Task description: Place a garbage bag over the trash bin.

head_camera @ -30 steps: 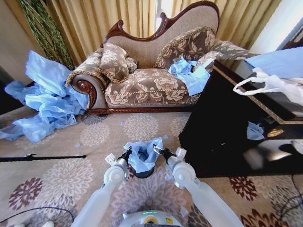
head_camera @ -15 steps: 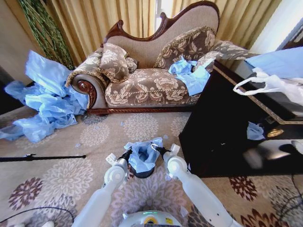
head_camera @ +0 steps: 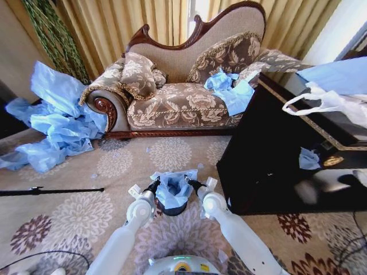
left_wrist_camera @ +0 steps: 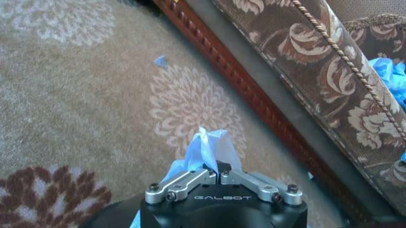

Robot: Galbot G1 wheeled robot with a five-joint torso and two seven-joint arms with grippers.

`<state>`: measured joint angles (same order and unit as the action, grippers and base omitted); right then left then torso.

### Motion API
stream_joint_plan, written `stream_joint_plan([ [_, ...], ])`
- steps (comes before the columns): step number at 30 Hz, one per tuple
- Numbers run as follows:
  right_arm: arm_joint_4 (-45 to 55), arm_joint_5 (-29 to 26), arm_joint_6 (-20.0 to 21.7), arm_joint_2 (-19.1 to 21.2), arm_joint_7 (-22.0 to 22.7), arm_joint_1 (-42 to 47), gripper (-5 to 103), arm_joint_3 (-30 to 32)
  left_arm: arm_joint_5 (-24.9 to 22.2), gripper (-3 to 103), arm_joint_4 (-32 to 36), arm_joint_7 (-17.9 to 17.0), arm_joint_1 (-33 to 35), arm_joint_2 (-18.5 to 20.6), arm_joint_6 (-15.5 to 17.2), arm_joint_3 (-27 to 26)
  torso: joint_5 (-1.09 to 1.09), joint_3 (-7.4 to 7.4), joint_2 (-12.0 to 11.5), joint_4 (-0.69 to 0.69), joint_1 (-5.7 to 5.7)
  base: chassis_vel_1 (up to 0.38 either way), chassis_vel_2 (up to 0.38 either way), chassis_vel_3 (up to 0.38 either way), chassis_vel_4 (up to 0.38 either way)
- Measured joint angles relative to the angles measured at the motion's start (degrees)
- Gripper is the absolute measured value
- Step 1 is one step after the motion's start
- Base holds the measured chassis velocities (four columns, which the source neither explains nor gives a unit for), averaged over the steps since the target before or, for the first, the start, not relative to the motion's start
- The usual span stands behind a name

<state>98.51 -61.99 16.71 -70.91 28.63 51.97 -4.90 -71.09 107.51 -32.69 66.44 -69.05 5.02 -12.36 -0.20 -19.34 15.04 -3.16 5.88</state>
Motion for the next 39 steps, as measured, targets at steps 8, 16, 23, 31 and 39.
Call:
stream_joint_plan([
  [8,4.53,0.48,-0.58,1.94,-0.04,2.11,4,-0.54,1.45,0,1.02,-0.04,0.78,-0.19,-0.1,-0.41,0.0,0.0,0.0,0.0,0.0,0.0,0.0,0.0,0.0],
  [16,12.5,1.39,-0.75,5.32,0.15,6.33,0,0.44,4.84,0,7.26,-2.39,5.35,0.05,-0.13,-1.82,0.0,0.01,0.0,0.0,-0.01,0.0,0.0,0.0,0.0],
  [23,12.88,5.42,-0.65,6.11,-0.99,8.09,0,1.3,9.95,0,10.72,-3.93,9.06,0.27,0.62,-5.09,0.0,0.01,0.0,0.0,-0.01,0.0,0.0,0.0,0.0],
  [31,6.52,8.76,-1.42,5.32,-3.85,6.37,0,1.41,11.75,0,7.47,-1.02,7.74,1.86,1.26,-8.83,0.0,0.0,0.0,0.01,-0.01,0.0,0.0,0.0,0.0],
  [39,5.25,8.88,-1.65,4.89,-4.04,3.86,0,-0.28,12.54,0,-0.73,3.01,1.32,0.27,3.56,-4.04,-0.01,0.0,0.0,-0.01,0.0,0.0,0.0,0.0,0.0],
])
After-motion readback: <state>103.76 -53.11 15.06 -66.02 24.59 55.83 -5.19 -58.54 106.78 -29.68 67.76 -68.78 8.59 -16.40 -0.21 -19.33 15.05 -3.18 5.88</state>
